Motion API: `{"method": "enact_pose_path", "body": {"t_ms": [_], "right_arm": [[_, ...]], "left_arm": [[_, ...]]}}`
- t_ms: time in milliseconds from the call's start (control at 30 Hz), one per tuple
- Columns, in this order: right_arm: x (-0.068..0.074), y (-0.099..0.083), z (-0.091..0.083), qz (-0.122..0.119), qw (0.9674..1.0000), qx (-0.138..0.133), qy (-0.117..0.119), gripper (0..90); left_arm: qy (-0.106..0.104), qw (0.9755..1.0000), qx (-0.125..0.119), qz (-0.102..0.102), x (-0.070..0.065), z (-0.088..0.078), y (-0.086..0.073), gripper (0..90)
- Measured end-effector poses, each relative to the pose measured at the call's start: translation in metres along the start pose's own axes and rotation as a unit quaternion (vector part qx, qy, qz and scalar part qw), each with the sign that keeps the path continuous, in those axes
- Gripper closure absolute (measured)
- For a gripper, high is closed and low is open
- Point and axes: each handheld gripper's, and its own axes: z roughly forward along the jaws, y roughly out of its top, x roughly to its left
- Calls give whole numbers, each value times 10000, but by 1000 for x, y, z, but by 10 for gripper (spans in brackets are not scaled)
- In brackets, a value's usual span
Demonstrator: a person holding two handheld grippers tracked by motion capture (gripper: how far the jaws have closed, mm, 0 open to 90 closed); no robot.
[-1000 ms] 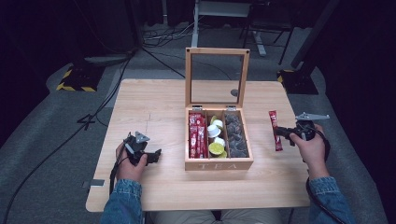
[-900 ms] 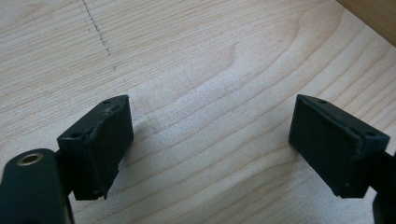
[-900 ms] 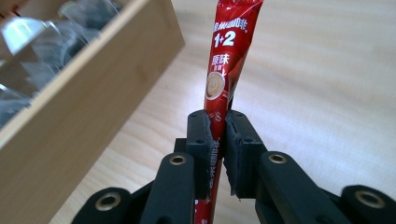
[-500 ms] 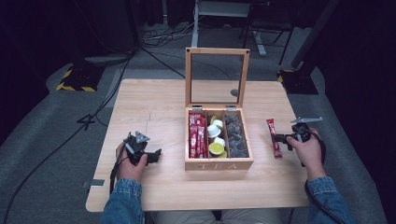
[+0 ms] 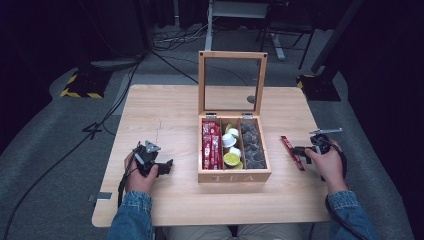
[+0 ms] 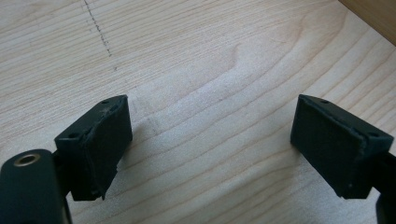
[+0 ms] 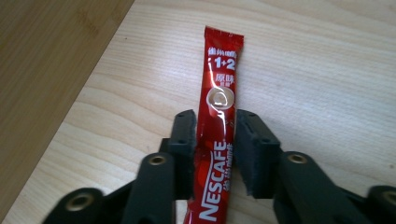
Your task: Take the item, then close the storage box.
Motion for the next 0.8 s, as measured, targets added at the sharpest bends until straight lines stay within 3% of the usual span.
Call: {"method": "enact_pose_path", "body": {"t_ms": [167, 267, 500, 800], "right_arm": [[-2, 1, -5, -2, 9993, -362, -72, 496], [-2, 2, -9, -87, 9982, -570, -164, 440], [2, 5, -22, -242, 9957, -890, -122, 407], [15, 14, -40, -385, 9912, -1259, 111, 402]], "left_arm": [[-9, 10000, -7, 3, -1, 1, 1, 124], [-9, 10000, -4, 18, -1, 2, 2, 121], [-46, 10000, 10, 27, -2, 5, 5, 103], [-60, 10000, 40, 63, -2, 7, 6, 91]]}}
